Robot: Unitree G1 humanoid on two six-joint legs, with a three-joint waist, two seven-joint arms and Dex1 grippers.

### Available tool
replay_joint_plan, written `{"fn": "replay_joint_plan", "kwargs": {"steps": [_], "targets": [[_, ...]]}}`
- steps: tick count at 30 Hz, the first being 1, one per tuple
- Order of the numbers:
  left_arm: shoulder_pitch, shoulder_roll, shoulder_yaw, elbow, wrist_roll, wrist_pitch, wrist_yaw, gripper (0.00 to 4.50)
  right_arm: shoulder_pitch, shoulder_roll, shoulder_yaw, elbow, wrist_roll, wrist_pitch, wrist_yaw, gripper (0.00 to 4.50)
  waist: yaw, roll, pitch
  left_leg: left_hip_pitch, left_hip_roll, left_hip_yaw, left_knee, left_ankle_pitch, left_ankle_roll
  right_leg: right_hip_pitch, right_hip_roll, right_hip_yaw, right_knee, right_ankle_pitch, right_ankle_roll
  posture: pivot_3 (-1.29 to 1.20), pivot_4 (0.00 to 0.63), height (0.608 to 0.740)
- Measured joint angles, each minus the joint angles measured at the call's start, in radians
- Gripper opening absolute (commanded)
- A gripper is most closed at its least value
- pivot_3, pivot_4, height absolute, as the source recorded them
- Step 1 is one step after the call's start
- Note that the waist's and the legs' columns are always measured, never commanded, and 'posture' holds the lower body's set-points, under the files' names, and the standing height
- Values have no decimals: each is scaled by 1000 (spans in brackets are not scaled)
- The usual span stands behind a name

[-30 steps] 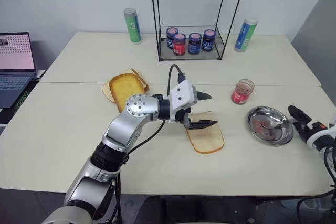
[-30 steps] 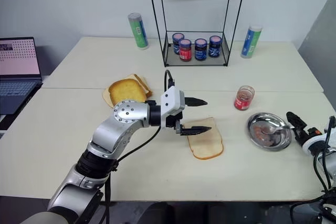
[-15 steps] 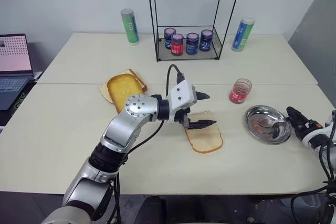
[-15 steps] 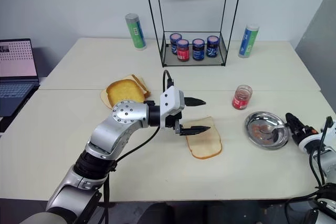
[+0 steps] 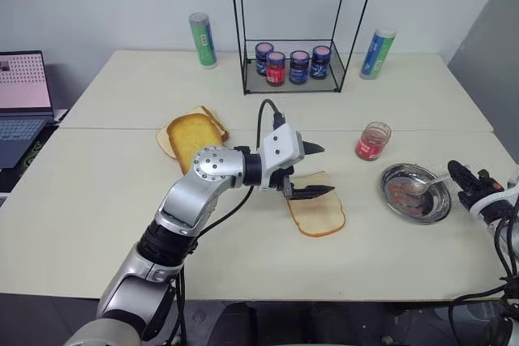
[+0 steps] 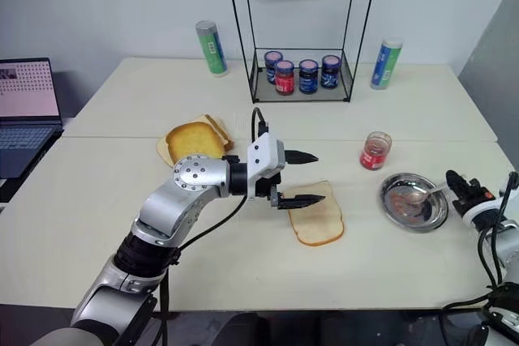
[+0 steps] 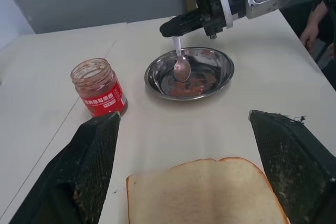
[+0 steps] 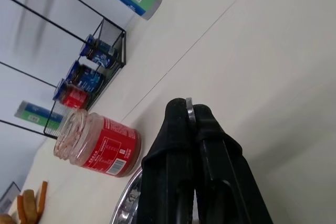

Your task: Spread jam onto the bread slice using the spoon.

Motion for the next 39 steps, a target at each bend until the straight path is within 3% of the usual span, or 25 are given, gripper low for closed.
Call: {"fn": "replay_joint_plan", "kwargs": {"steps": [6,11,20,25,39], "targets": [[12,-3,30,0,-15,20,29,4113,-110,-13,94,-335,26,43,-91,7,-12,5,2,-3,0,-1,0,0,0,-4,1,0,2,0,0,0,150,740],[6,-30,50,43,-15,20,71,4113,-264,-13,210,-412,-13,30,-133,7,-9,4,3,-8,0,-2,0,0,0,-7,1,-2,0,0,0,0,150,740],[4,-72,54,68,-7,19,134,4113,-355,-40,436,-278,-281,-141,-26,7,10,4,3,-16,-1,-1,2,0,0,-14,-1,-2,-1,0,0,0,150,740],[5,-82,46,66,-7,19,135,4113,-407,-60,473,-151,-380,-231,47,7,3,4,3,-15,0,-1,1,0,0,-14,-1,-2,1,0,0,0,150,740],[4,-91,46,70,-1,14,153,4113,-416,-62,574,-40,-573,-363,160,7,2,4,3,-15,0,-1,2,0,0,-14,-1,-2,1,0,0,0,150,740]]}}
